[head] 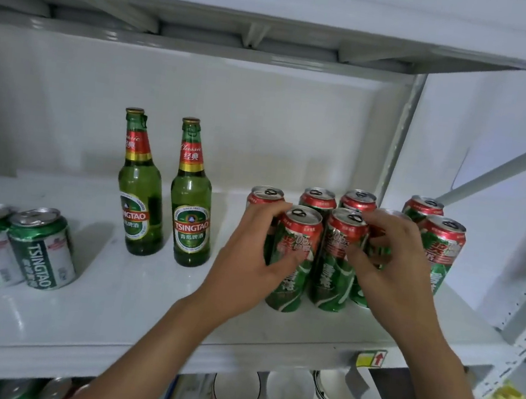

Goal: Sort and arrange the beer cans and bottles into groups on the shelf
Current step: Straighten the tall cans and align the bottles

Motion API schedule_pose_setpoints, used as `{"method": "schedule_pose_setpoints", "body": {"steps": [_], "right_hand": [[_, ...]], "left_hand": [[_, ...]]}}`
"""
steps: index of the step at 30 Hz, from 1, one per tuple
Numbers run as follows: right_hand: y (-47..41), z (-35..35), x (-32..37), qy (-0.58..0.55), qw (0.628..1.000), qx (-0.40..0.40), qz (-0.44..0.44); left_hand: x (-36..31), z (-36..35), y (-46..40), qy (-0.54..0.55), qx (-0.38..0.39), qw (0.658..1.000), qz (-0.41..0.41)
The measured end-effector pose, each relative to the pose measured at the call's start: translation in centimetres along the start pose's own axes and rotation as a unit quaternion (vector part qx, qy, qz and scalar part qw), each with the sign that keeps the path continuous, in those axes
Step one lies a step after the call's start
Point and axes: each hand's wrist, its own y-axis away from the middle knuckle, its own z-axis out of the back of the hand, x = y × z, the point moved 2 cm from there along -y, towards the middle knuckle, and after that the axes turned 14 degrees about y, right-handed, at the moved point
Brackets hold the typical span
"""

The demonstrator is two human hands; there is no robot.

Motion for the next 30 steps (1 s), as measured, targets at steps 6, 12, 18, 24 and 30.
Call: {"method": "schedule_pose_setpoints", "body": {"steps": [6,12,18,24,30], "right_hand": [[0.3,-0.5,0.7,0.061,0.998,-0.028,0.013],[0.4,-0.8,6.5,-0.009,0.985,-0.131,0.108],[1.7,-8.3,14.1,-0.242,0.956,0.116,0.117],[-1.6,-16.1,16.5,-0.196,0.947,0.252,-0.036],[-2.7,-20.1,15.7,-0.231,0.928,0.272,-0.104]], "left_hand": [[-0.2,-0.6,0.2,0.019,-0.030,0.999,-0.019],[-1.1,5.8,-0.7,-0.025,-0.126,0.990,-0.063],[0.5,19.2,-2.5,-0.111,-0.345,0.932,-0.022],[4.5,22.9,-5.2,-0.079,-0.209,0.955,0.195],[5.4,22.7,-6.4,-0.066,-0.085,0.967,0.231]]}}
